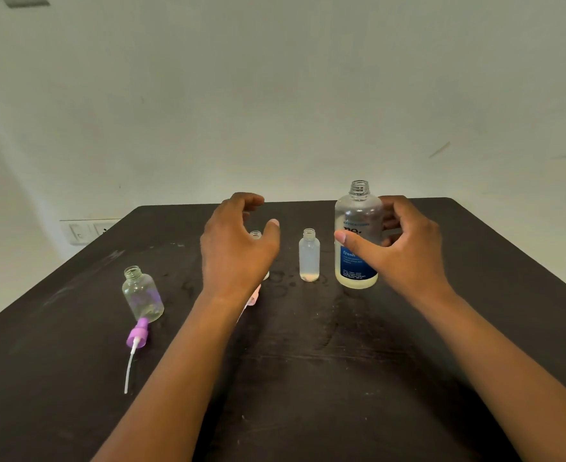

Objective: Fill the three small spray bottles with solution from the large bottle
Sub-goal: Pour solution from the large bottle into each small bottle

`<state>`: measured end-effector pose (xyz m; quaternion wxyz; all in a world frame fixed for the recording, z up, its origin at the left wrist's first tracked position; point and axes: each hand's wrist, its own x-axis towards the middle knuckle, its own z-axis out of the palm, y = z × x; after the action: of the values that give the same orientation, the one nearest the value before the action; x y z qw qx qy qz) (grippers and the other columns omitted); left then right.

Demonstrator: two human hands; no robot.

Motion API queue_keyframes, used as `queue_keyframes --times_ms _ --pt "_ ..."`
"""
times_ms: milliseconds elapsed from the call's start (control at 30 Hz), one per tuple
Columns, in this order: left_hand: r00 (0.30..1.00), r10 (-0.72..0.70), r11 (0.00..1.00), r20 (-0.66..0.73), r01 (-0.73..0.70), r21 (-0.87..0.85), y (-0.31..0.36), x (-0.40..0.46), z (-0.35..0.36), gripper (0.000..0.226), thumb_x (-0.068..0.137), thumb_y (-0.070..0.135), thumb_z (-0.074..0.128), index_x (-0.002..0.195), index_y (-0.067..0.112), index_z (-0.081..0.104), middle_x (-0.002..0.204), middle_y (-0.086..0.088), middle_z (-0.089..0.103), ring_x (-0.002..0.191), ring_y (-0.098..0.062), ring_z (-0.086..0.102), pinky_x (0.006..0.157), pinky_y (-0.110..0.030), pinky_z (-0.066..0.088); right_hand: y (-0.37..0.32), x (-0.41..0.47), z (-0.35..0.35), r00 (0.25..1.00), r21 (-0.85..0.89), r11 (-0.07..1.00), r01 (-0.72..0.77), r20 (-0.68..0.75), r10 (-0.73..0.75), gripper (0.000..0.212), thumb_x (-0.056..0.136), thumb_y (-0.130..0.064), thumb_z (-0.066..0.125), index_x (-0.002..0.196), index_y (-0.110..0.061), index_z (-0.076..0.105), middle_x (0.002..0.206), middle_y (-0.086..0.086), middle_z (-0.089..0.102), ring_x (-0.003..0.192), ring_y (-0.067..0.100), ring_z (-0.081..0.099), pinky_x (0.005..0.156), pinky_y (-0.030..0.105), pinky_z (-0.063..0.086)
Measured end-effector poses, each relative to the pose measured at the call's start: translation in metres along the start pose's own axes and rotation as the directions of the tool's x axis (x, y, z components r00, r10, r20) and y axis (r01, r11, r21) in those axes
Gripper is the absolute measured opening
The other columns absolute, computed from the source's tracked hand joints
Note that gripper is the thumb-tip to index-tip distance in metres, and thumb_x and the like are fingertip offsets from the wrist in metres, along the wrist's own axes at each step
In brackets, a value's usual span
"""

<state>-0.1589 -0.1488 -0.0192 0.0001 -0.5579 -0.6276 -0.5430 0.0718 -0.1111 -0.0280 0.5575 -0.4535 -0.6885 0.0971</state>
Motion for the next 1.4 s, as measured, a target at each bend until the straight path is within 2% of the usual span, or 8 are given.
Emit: queue_keyframes --times_ms 133,300,533,667,900,1033,1200,1400 --pt "0.994 0.107 0.992 -0.034 -0.104 0.076 0.000 -0.012 -0.031 0.031 0.093 0.032 0.074 0.124 0.032 0.069 0.122 0.021 0.067 0.115 -0.003 0.064 0.094 -0.018 0.043 -0.006 -0.003 0.001 0.999 0.028 0.999 0.030 0.015 -0.031 0.076 0.064 -0.080 0.071 0.116 -0.025 0.065 0.106 -0.014 0.071 0.091 0.005 0.069 0.079 0.035 0.062" --pt "0.988 0.120 0.968 -0.099 -0.094 0.234 -0.017 -0.026 -0.081 0.039 0.094 0.032 0.072 0.133 0.030 0.065 0.132 0.014 0.067 0.125 -0.016 0.063 0.106 -0.035 0.045 -0.020 -0.012 0.009 0.994 0.094 0.993 0.078 0.070 -0.085 0.069 0.065 -0.072 0.080 0.111 -0.022 0.067 0.097 -0.012 0.073 0.084 0.007 0.069 0.073 0.030 0.058" --pt "0.981 -0.190 0.904 -0.042 0.192 0.383 -0.062 -0.034 -0.129 0.074 0.092 0.055 0.074 0.152 0.020 0.051 0.153 -0.003 0.057 0.141 -0.027 0.054 0.115 -0.050 0.045 -0.026 -0.024 0.019 0.974 0.177 0.975 0.134 0.157 -0.162 0.070 0.065 -0.073 0.078 0.110 -0.020 0.068 0.097 -0.014 0.072 0.085 0.003 0.068 0.070 0.019 0.052" --pt "0.933 -0.361 0.870 0.012 0.332 0.365 -0.083 -0.036 -0.132 0.076 0.088 0.061 0.077 0.146 0.014 0.059 0.138 -0.005 0.069 0.125 -0.024 0.065 0.103 -0.040 0.049 -0.025 -0.029 0.023 0.959 0.202 0.966 0.161 0.200 -0.201 0.071 0.065 -0.074 0.077 0.108 -0.019 0.067 0.097 -0.013 0.071 0.085 0.003 0.068 0.067 0.018 0.051" --pt "0.915 -0.403 0.864 0.019 0.374 0.338 -0.102 -0.033 -0.131 0.044 0.086 0.059 0.080 0.107 0.021 0.079 0.091 0.005 0.077 0.090 -0.016 0.073 0.083 -0.036 0.058 -0.025 -0.032 0.026 0.949 0.213 0.963 0.167 0.231 -0.216 0.072 0.064 -0.076 0.076 0.109 -0.021 0.068 0.096 -0.015 0.071 0.086 0.001 0.068 0.067 0.013 0.050" --pt "0.929 -0.371 0.882 -0.008 0.355 0.311 -0.100 -0.031 -0.131 0.026 0.084 0.056 0.083 0.083 0.035 0.069 0.082 0.017 0.069 0.086 -0.009 0.069 0.072 -0.028 0.048 -0.024 -0.031 0.024 0.948 0.212 0.961 0.177 0.226 -0.224 0.072 0.066 -0.076 0.075 0.111 -0.020 0.068 0.098 -0.012 0.071 0.088 0.002 0.068 0.067 0.014 0.050" --pt "0.966 -0.252 0.932 -0.067 0.260 0.253 -0.081 -0.023 -0.130 0.040 0.085 0.061 0.080 0.099 0.025 0.078 0.089 0.013 0.074 0.091 -0.011 0.072 0.085 -0.036 0.055 -0.024 -0.028 0.023 0.962 0.198 0.966 0.163 0.187 -0.201 0.074 0.065 -0.076 0.074 0.110 -0.018 0.069 0.099 -0.009 0.072 0.087 0.006 0.068 0.069 0.021 0.053" --pt "0.998 -0.059 0.996 -0.026 0.061 0.059 -0.032 -0.016 -0.104 0.032 0.088 0.060 0.075 0.100 0.030 0.078 0.089 0.015 0.077 0.085 0.001 0.072 0.070 -0.014 0.047 -0.020 -0.018 0.011 0.988 0.167 0.975 0.149 0.018 -0.154 0.068 0.071 -0.070 0.075 0.112 -0.016 0.068 0.099 -0.007 0.073 0.084 0.013 0.068 0.073 0.032 0.058"
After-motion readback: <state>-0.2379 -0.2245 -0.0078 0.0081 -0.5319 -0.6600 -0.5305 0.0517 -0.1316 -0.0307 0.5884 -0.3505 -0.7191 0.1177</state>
